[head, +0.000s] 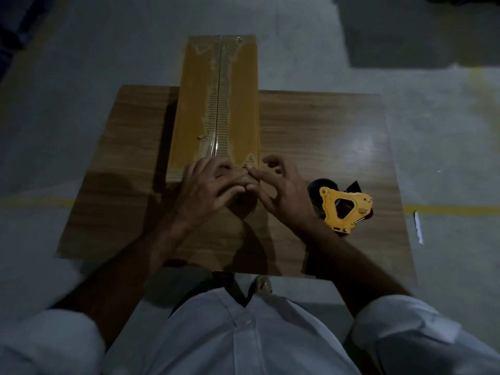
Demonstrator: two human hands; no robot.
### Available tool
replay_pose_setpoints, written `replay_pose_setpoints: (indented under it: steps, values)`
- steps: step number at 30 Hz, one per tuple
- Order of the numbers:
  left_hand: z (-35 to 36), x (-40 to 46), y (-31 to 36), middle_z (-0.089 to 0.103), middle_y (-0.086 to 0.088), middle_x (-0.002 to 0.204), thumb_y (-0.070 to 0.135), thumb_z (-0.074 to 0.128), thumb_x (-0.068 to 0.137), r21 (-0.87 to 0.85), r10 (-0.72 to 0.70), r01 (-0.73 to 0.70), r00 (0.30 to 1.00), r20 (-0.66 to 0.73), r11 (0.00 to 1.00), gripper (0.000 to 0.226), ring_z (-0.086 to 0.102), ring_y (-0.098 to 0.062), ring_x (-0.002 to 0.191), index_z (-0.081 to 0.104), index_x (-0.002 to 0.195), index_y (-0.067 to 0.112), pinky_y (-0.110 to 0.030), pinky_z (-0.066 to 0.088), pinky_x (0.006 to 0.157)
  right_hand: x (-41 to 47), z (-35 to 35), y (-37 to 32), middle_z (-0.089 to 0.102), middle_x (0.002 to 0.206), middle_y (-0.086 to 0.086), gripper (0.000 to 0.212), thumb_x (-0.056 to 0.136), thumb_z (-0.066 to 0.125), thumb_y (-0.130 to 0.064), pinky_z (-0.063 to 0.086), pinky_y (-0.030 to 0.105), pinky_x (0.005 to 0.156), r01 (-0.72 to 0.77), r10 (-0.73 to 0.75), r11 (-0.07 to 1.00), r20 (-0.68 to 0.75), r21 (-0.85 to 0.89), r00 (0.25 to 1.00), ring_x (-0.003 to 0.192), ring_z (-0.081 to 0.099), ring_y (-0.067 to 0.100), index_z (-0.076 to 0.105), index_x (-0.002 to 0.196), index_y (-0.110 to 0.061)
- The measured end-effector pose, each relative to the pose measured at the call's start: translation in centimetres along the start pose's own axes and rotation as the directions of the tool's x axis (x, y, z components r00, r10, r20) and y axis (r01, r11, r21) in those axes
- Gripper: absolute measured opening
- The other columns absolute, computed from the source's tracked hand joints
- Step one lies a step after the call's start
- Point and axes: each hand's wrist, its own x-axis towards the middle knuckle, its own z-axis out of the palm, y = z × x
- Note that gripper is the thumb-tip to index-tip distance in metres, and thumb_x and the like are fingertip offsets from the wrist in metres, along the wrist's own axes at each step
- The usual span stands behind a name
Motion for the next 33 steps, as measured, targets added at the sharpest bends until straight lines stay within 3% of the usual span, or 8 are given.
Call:
replay_pose_setpoints:
  steps: [5, 9, 14, 20, 23, 26, 29, 33]
  values:
    - [1.5, -1.4, 1.6, 0.063, -0.008, 0.136, 0.029, 0.075, 0.093, 0.087, -0.067, 0.076, 0.992, -0.102, 0.993, 0.049, 0.056, -0.030, 0.127, 0.065, 0.140, 0.022, -0.048, 0.044, 0.095, -1.3, 1.6, -0.6, 0.054, 0.138, 0.011, 0.046, 0.096, 0.072, -0.039, 0.059, 0.042, 0.084, -0.070, 0.067, 0.997, -0.094, -0.035, 0.993, 0.118, 0.056, 0.021, 0.062, 0.139, -0.030]
    - [1.1, -1.4, 2.1, 0.061, -0.008, 0.140, 0.030, 0.085, 0.083, 0.018, -0.130, 0.131, 0.988, -0.082, 0.991, 0.057, 0.056, -0.031, 0.129, 0.068, 0.137, 0.021, -0.053, 0.045, 0.101, -0.9, 0.7, -1.4, 0.047, 0.143, 0.008, 0.053, 0.083, 0.084, -0.031, 0.060, 0.042, 0.087, -0.116, 0.116, 0.993, -0.044, 0.002, 0.992, 0.123, 0.053, 0.022, 0.062, 0.131, -0.028]
    - [0.0, 0.1, 0.8, 0.067, 0.000, 0.123, 0.040, 0.072, 0.093, -0.171, -0.080, 0.063, 0.992, -0.094, 0.983, 0.030, 0.060, -0.022, 0.114, 0.078, 0.116, 0.021, -0.044, 0.047, 0.092, 1.0, -0.4, -1.8, 0.055, 0.132, 0.007, 0.029, 0.093, 0.072, -0.042, 0.055, 0.040, 0.091, -0.098, 0.103, 0.982, -0.024, 0.165, 0.994, 0.122, 0.051, 0.018, 0.077, 0.111, -0.019]
    - [1.0, 0.1, 0.2, 0.069, -0.003, 0.112, 0.036, 0.074, 0.094, -0.107, -0.017, 0.002, 0.991, -0.133, 0.994, 0.024, 0.061, -0.026, 0.099, 0.080, 0.108, 0.018, -0.040, 0.049, 0.082, 0.1, 1.1, -0.7, 0.060, 0.131, 0.013, 0.025, 0.096, 0.073, -0.036, 0.053, 0.038, 0.090, -0.027, 0.036, 0.996, -0.112, 0.084, 0.993, 0.121, 0.056, 0.023, 0.079, 0.106, -0.014]
    - [0.9, -0.1, 0.2, 0.068, -0.005, 0.116, 0.031, 0.079, 0.090, -0.061, -0.004, -0.004, 0.992, -0.123, 0.998, 0.027, 0.061, -0.027, 0.102, 0.077, 0.113, 0.017, -0.041, 0.050, 0.084, -0.6, 1.7, -0.3, 0.058, 0.136, 0.016, 0.027, 0.096, 0.074, -0.036, 0.055, 0.041, 0.090, -0.029, 0.034, 0.999, -0.116, 0.045, 0.993, 0.123, 0.055, 0.026, 0.077, 0.115, -0.018]
    - [0.3, -0.6, 0.9, 0.064, -0.009, 0.125, 0.023, 0.088, 0.080, 0.004, -0.021, 0.022, 0.998, -0.064, 1.000, 0.050, 0.059, -0.029, 0.110, 0.072, 0.127, 0.015, -0.047, 0.051, 0.092, -1.6, 1.2, -0.5, 0.054, 0.139, 0.019, 0.042, 0.093, 0.074, -0.026, 0.058, 0.046, 0.085, -0.021, 0.020, 1.000, -0.046, -0.019, 0.999, 0.122, 0.055, 0.029, 0.067, 0.135, -0.028]
    - [-0.4, -1.5, 1.5, 0.057, -0.011, 0.137, 0.025, 0.087, 0.080, 0.099, -0.116, 0.114, 0.993, 0.012, 0.989, 0.071, 0.055, -0.030, 0.121, 0.059, 0.145, 0.020, -0.052, 0.051, 0.100, -1.6, 0.6, -1.9, 0.052, 0.141, 0.017, 0.049, 0.089, 0.075, -0.031, 0.061, 0.046, 0.083, -0.056, 0.055, 0.998, -0.040, -0.042, 0.998, 0.121, 0.057, 0.031, 0.060, 0.136, -0.032]
    - [-1.1, -1.1, 1.5, 0.060, -0.012, 0.136, 0.035, 0.076, 0.092, 0.073, -0.127, 0.128, 0.992, -0.017, 0.989, 0.055, 0.057, -0.031, 0.122, 0.063, 0.142, 0.017, -0.051, 0.049, 0.098, 0.3, 0.6, -3.4, 0.046, 0.143, 0.013, 0.049, 0.086, 0.074, -0.046, 0.055, 0.034, 0.075, -0.093, 0.089, 0.981, -0.028, -0.173, 0.996, 0.118, 0.056, 0.031, 0.056, 0.130, -0.034]
